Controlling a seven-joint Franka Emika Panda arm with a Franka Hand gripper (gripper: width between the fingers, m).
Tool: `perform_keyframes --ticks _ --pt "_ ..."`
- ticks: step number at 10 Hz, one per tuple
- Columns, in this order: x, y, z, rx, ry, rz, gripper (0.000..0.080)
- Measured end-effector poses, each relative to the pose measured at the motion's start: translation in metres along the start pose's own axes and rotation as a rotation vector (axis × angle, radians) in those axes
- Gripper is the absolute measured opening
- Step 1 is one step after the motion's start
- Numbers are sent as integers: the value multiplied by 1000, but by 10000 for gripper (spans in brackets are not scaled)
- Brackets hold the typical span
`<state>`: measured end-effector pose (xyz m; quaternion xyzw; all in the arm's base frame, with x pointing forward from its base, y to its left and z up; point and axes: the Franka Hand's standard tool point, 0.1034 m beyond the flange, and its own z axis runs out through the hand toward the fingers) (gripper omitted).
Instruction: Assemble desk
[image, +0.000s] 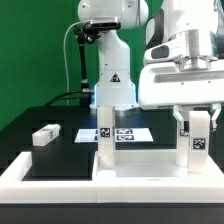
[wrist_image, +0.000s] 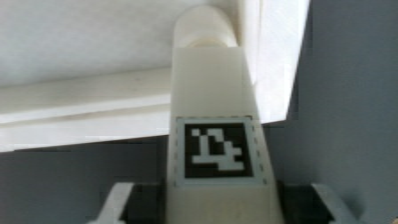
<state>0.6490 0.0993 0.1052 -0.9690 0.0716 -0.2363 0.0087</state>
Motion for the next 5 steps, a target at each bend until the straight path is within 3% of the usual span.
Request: perform_keyframes --ticks 1,3,4,5 --pt "0 0 0 0 0 -1 290" --pt "0 -1 0 1 -1 -6 535" --pt "0 -1 0 1 -1 -7 535" --pt "0 -1 0 1 -1 -9 629"
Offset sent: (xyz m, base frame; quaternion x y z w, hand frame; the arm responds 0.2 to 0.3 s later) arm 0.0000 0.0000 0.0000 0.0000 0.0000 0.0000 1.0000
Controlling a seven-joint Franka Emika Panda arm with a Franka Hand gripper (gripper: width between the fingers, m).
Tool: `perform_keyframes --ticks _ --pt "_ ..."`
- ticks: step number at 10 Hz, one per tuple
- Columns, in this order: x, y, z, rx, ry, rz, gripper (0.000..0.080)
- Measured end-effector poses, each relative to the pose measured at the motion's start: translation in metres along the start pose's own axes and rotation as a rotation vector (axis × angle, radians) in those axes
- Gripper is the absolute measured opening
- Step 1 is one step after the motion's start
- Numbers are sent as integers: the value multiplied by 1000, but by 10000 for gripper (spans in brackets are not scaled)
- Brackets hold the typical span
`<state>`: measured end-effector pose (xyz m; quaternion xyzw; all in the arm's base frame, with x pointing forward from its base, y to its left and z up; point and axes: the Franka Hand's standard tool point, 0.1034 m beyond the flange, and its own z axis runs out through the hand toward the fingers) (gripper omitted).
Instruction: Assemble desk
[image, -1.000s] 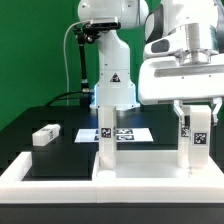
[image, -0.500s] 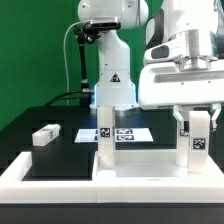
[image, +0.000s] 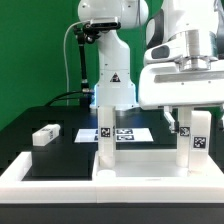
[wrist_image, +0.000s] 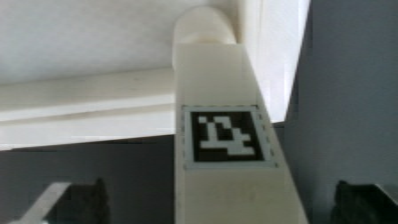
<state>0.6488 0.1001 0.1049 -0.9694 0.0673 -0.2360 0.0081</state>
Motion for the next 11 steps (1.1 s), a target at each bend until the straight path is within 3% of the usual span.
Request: perform_keyframes --ticks 5,6,8,10,11 --pt "0 0 0 0 0 -4 649" --pt "-1 3 0 -8 -30 -19 649" --pt "16 14 -16 -32 -164 -5 649" --pt "9 20 -2 -50 -206 -3 649" --pt "6 22 -4 -68 -297 3 649"
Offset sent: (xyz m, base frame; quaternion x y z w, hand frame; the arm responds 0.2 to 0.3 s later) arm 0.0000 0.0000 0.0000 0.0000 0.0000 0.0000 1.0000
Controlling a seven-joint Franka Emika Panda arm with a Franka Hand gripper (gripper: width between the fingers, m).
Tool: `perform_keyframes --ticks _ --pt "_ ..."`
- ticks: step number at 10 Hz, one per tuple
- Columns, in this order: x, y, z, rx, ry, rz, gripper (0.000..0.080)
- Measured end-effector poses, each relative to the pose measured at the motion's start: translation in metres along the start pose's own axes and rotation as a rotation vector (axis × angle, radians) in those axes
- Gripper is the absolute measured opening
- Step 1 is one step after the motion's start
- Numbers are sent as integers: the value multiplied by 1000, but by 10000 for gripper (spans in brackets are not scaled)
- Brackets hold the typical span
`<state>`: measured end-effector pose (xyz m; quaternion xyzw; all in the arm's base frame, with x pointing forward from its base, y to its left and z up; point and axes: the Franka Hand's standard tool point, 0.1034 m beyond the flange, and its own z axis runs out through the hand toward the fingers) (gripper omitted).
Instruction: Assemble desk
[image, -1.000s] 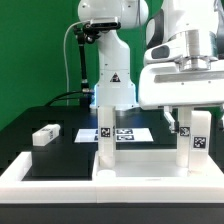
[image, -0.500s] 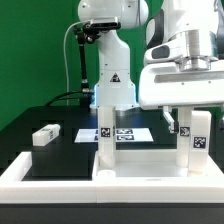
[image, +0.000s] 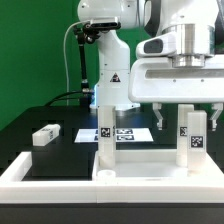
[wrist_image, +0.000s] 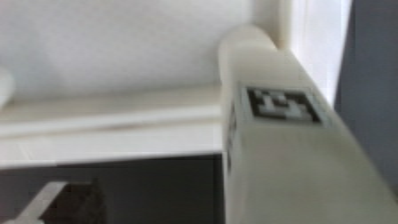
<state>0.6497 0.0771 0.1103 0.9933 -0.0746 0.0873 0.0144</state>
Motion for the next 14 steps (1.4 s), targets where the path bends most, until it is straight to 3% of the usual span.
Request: perform_keyframes --ticks 2,4,6,8,10,11,14 --pt "9 -8 -4 -19 -91 18 649" --pt "19 -18 -2 -9 -58 37 649" --pt "11 -33 2 -2 -59 34 649" --pt "12 -30 2 -4 -58 37 649" --pt "12 -30 2 -4 -57 37 374" --pt "13 -29 2 -5 -57 38 288" --pt "13 -28 2 -9 -57 134 288"
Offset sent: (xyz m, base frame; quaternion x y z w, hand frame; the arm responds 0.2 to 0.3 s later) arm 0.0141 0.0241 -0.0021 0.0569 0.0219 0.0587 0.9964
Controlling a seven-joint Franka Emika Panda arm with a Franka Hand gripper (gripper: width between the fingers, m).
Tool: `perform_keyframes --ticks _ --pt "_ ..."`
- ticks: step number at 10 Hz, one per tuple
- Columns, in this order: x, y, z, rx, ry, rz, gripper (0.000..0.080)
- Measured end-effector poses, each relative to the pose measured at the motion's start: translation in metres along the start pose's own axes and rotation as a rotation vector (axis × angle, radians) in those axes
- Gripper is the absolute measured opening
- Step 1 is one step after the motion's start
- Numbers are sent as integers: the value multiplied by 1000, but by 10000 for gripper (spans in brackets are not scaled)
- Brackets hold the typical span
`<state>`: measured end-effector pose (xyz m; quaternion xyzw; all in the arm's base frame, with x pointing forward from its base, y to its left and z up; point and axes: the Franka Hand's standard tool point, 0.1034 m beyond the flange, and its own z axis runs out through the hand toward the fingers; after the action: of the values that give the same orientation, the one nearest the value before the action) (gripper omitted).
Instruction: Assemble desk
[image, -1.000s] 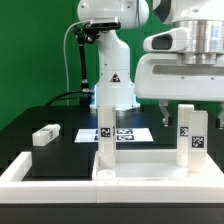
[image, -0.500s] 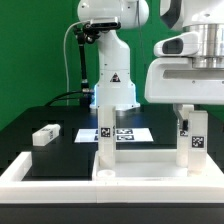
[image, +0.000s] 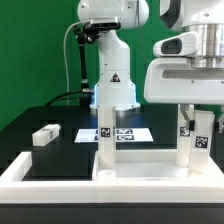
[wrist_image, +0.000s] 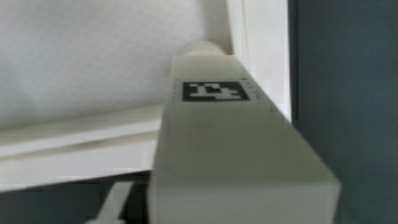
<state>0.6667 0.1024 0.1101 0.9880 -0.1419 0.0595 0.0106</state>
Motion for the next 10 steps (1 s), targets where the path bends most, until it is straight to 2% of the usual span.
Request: perform_keyframes --ticks 2,3,4,5,6,10 --pt "1 4 1 -1 -2 209 288" --pt "1 8 1 6 -9 399 288" --pt "1 11 2 18 -26 578 290" --pt "0 10 1 50 -59 825 290" --pt "2 14 2 64 -68 877 290" --pt "0 16 3 52 -87 1203 290"
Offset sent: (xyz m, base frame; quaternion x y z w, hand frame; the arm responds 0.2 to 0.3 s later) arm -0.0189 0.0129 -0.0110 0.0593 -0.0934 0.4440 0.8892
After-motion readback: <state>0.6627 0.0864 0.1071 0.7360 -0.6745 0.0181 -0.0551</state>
